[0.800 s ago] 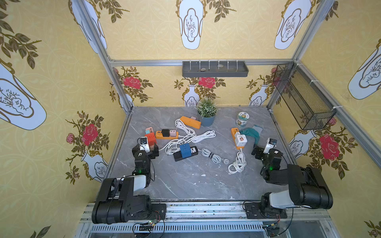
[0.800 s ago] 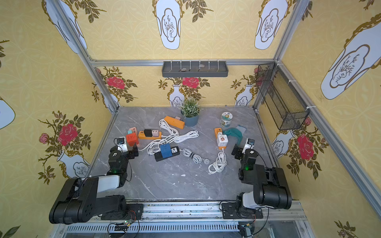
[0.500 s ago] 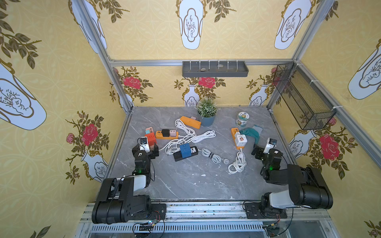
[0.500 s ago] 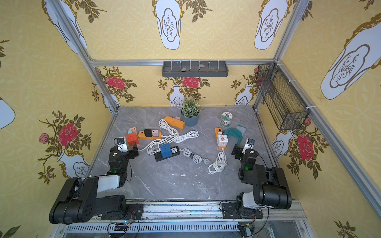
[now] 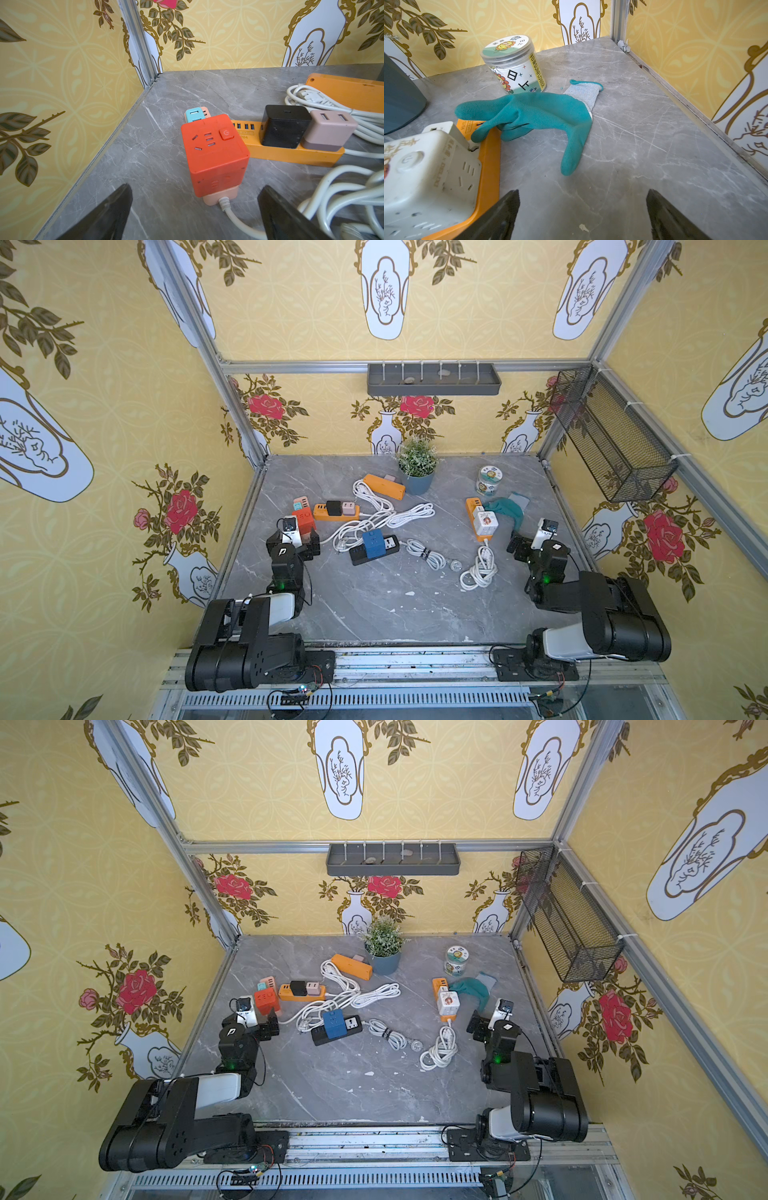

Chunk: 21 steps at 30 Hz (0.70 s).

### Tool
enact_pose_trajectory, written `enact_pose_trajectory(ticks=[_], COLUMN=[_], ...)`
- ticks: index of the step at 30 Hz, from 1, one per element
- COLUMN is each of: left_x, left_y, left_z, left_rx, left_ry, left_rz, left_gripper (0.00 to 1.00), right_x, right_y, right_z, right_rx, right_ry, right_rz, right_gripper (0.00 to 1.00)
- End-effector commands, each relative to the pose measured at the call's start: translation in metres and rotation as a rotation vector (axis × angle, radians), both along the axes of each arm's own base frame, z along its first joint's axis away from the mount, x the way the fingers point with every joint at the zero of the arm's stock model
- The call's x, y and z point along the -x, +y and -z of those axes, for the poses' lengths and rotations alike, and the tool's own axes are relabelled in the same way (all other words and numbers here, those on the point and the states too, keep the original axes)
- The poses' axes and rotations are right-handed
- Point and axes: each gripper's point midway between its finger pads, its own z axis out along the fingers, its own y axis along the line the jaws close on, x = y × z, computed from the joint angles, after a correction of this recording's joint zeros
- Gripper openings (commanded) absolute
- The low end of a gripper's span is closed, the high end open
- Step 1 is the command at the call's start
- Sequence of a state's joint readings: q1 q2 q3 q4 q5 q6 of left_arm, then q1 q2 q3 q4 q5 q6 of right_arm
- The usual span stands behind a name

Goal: Pull the plug off the socket
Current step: Move the socket to the center of the board.

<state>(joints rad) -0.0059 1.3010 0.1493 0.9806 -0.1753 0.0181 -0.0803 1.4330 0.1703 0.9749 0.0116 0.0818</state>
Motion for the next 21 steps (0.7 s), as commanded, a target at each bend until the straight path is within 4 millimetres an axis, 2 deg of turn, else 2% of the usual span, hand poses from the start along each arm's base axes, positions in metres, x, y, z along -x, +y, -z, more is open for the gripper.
enact_pose_trajectory(ticks=[1,3,5,8,10,13,16,19,21], left_x=[-0.002,0.001,0.005,0.015,0.019,0.023,0.023,0.021,0.021], left_y=[0.001,0.004,0.006,0.003,-0.001,-0.012,-0.033,-0.058,-0.074], left_z=[-0.011,-0.023,-0.042,-0.077,-0.100,-0.124,-0.138,-0.134,-0.126], left_rx=[-0.001,-0.006,0.000,0.049,0.099,0.249,0.501,0.766,0.907], left_ry=[-0.042,-0.055,-0.064,-0.065,-0.085,-0.116,-0.135,-0.091,-0.049], left_rz=[-0.006,-0.024,-0.038,-0.030,-0.016,0.023,0.099,0.181,0.229], left_gripper=[1.00,1.00,1.00,1.00,1.00,1.00,1.00,1.00,1.00], right_x=[-0.005,0.002,0.012,0.024,0.028,0.028,0.016,0.005,0.003], right_y=[-0.002,-0.001,-0.001,0.000,0.008,0.013,0.051,0.106,0.152], right_z=[-0.021,-0.038,-0.069,-0.100,-0.114,-0.125,-0.133,-0.136,-0.137], right_rx=[0.009,0.033,0.037,-0.058,-0.104,-0.330,-0.556,-0.719,-0.704], right_ry=[-0.091,-0.128,-0.177,-0.147,-0.111,-0.073,0.027,0.174,0.233], right_rz=[0.006,0.021,0.038,0.051,0.017,0.066,-0.077,-0.286,-0.405], right_gripper=[0.98,0.98,0.98,0.98,0.98,0.98,0.98,0.98,0.98])
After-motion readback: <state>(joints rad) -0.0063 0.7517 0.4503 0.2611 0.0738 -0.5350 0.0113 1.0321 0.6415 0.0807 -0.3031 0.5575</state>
